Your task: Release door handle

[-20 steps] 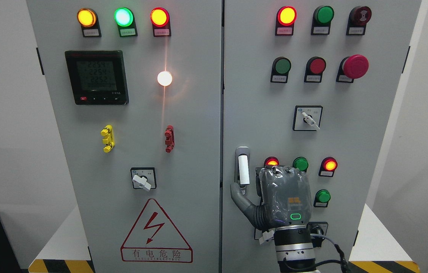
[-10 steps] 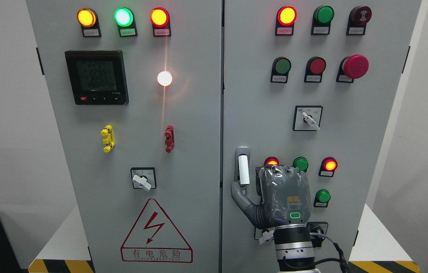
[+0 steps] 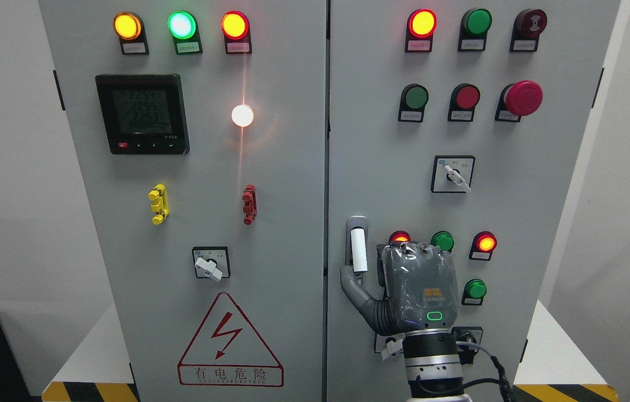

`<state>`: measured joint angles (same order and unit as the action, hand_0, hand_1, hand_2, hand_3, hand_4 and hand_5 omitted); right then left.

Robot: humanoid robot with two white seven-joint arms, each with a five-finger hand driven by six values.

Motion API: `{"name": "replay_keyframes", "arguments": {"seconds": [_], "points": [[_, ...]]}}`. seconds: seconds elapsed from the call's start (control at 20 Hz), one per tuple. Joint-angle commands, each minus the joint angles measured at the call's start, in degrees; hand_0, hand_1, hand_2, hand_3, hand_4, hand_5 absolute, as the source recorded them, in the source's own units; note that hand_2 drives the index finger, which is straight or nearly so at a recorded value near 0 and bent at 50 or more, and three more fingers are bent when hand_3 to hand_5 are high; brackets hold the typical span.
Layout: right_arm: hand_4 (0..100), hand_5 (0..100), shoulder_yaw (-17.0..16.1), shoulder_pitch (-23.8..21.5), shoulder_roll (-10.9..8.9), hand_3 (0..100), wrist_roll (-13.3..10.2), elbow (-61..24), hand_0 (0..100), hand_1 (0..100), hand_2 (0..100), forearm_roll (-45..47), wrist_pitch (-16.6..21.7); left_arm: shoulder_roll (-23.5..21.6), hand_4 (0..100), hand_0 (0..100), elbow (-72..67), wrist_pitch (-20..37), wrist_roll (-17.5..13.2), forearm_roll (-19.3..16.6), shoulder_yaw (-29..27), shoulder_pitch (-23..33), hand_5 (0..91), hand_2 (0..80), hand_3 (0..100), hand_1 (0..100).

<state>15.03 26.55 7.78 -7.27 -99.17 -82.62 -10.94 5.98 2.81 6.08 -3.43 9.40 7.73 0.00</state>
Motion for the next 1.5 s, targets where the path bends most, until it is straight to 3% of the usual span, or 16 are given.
{"name": "replay_keyframes", "arguments": {"seconds": [0.0, 1.45], "points": [[98, 100, -0.1, 0.3, 0.04, 100, -0.1, 0.7, 32, 34, 94, 0.0, 0.0, 0.0, 0, 12, 0.0, -0.2, 0.0, 0.0, 0.0, 0.5, 0.0, 0.0, 0, 56], [98, 100, -0.2, 0.1, 0.30, 100, -0.3, 0.6, 44, 37, 95, 0.1, -0.1, 0.0, 0, 12, 0.0, -0.1, 0.0, 0.0, 0.0, 0.4, 0.0, 0.0, 0, 56]]}}
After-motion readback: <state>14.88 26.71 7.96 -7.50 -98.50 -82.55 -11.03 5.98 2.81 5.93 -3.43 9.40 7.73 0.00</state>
